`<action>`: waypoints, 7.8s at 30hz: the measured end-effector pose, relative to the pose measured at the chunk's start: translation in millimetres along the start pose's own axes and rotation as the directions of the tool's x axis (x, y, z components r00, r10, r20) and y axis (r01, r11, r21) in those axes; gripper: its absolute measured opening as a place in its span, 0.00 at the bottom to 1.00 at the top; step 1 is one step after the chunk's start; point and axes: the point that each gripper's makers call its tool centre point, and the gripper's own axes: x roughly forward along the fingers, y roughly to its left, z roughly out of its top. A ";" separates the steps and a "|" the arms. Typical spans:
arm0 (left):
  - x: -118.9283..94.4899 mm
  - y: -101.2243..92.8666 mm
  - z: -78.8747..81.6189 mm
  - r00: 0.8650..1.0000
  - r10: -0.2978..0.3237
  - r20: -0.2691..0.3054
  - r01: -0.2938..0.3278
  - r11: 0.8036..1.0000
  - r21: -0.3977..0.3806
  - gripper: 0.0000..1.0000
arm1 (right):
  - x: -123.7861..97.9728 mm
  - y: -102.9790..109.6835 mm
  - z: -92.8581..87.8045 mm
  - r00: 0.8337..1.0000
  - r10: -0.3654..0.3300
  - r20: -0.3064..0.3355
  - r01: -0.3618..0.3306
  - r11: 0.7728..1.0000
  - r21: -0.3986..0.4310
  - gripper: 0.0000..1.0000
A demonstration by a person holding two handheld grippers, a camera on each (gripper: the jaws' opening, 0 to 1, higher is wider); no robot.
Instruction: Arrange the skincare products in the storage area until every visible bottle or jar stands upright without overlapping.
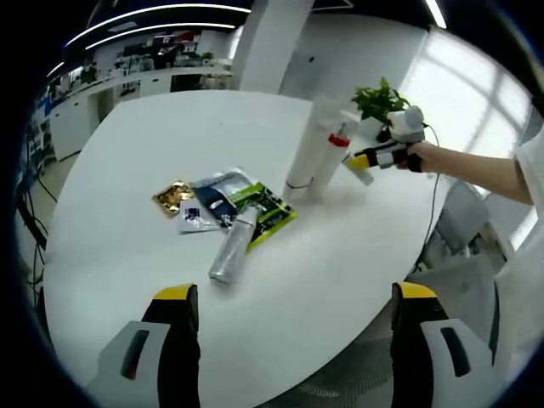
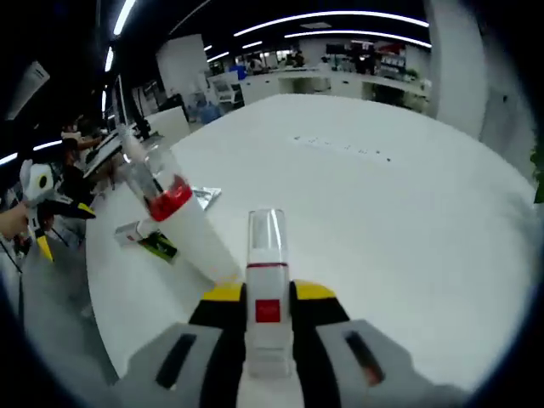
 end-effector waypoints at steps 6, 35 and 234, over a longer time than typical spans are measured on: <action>-3.6 -8.6 2.0 1.000 -0.020 0.015 0.020 1.000 -0.007 0.91 | -19.6 25.7 -9.1 0.999 -0.006 0.045 0.005 1.000 0.028 0.19; -10.0 -70.9 40.6 0.966 -0.209 0.153 0.223 0.972 -0.075 0.84 | -57.2 174.5 1.7 0.956 0.081 0.281 -0.099 0.994 0.048 0.19; 100.2 -47.8 37.9 0.946 -0.296 -0.132 0.324 0.865 0.383 0.53 | 41.3 104.4 -41.1 0.986 0.148 0.072 -0.129 0.967 -0.222 0.39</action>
